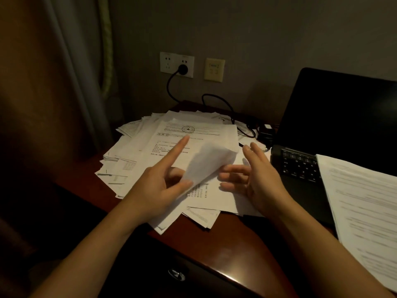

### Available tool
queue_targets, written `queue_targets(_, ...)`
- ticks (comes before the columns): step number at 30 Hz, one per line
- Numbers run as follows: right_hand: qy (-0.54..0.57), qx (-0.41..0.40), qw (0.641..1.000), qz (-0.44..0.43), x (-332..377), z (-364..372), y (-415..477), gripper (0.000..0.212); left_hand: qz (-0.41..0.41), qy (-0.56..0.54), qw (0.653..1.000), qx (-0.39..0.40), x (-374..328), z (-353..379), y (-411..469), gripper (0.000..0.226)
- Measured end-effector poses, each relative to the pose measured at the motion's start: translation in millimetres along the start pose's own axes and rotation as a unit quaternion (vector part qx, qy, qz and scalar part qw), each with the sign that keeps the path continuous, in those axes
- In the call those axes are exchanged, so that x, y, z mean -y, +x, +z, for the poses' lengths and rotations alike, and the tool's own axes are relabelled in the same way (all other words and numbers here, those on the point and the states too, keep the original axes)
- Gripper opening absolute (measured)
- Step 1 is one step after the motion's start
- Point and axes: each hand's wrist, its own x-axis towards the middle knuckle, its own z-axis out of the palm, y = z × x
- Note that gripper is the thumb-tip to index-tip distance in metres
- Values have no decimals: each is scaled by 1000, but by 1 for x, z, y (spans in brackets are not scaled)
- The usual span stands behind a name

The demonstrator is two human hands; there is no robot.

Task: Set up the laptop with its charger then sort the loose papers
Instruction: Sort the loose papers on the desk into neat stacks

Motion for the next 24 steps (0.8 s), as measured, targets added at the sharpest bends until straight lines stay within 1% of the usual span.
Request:
queue_targets(3,20,2,998,55,0,-3,2,80,-34,-47,998,33,-3,-2,-1,65)
queue_targets(5,19,-3,998,60,-2,-7,4,89,-47,-78,994,64,-7,-1,-2,54)
queue_targets(6,-5,-4,999,53,-3,-10,6,86,-52,-107,990,75,-9,-1,-2,48)
queue_targets(7,-39,-8,998,45,-3,-11,7,79,-59,-135,986,77,-11,-1,-2,43)
queue_targets(9,-88,-15,996,23,-1,-12,7,66,-68,-168,983,35,-10,-2,0,37)
queue_targets(12,-97,-12,995,-34,7,-13,3,54,-97,-160,979,-85,-7,-4,7,23)
queue_targets(14,-94,-10,992,-85,13,-14,1,53,-130,-156,970,-133,-7,-3,15,26)
queue_targets(15,-94,-4,989,-112,15,-16,2,53,-142,-134,969,-154,-7,-4,22,32)
queue_targets(17,-86,24,985,-151,20,-21,1,58,-164,-92,966,-178,-9,-7,38,54)
queue_targets(18,-74,43,983,-161,23,-23,1,63,-175,-91,964,-177,-12,-9,46,65)
queue_targets(20,-49,75,982,-169,27,-30,2,70,-195,-134,961,-144,-20,-13,60,77)
queue_targets(22,-46,65,983,-167,27,-35,4,70,-202,-194,954,-103,-26,-14,69,74)
queue_targets(24,-112,-1,980,-165,21,-38,8,64,-204,-221,949,-95,-27,-15,74,63)
